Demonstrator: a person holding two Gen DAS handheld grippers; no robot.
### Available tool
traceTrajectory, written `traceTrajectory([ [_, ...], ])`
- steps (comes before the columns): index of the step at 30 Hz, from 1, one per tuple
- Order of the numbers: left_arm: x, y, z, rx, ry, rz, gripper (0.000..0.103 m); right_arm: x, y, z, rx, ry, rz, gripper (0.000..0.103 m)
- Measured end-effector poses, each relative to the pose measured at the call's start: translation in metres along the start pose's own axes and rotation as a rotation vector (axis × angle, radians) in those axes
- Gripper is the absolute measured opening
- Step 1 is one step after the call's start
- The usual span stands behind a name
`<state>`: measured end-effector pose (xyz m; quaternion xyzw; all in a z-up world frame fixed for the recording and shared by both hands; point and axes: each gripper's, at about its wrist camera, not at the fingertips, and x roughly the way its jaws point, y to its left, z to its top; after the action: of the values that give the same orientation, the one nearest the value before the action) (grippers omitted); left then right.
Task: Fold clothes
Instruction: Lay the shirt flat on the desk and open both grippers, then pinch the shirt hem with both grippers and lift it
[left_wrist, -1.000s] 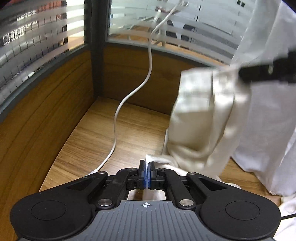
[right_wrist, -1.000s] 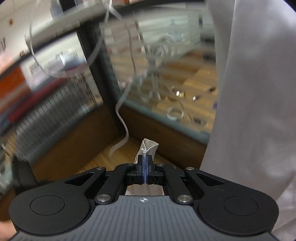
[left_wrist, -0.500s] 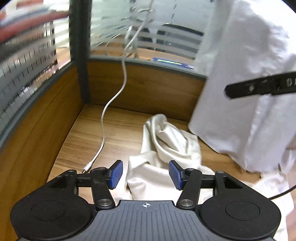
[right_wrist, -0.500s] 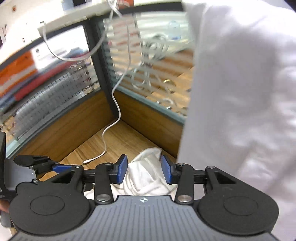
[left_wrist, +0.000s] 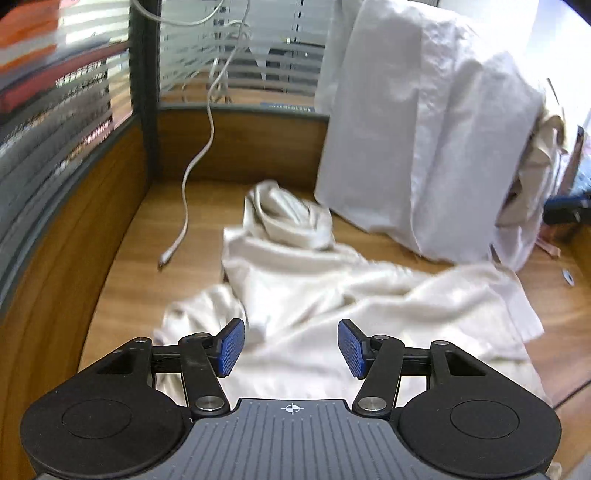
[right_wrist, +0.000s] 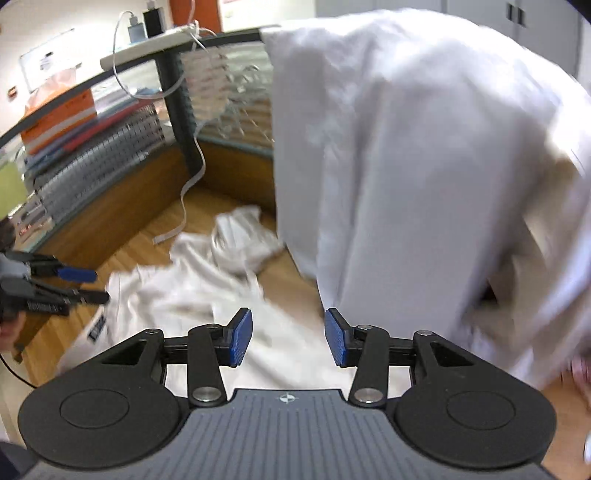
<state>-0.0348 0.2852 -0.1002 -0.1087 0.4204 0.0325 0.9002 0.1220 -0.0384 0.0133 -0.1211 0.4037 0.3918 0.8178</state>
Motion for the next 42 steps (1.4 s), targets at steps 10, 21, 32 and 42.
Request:
traceTrajectory([
  [10,-0.025,-0.014,-0.065,0.095,0.109,-0.040,0.061,-0.047,0.013,-0.142,0.194,0.089,-0.060,0.049],
  [21,-0.046,-0.025,-0.140,0.071,0.195,0.006,0.064,-0.062,0.058,-0.257,0.251,0.213,-0.079,0.049],
  [32,-0.060,0.003,-0.200,-0.138,0.204,0.279,0.063,-0.050,0.080,-0.319,0.337,0.258,-0.131,0.052],
  [42,-0.052,0.017,-0.200,-0.225,0.196,0.247,0.005,-0.044,0.101,-0.327,0.358,0.253,-0.162,0.050],
])
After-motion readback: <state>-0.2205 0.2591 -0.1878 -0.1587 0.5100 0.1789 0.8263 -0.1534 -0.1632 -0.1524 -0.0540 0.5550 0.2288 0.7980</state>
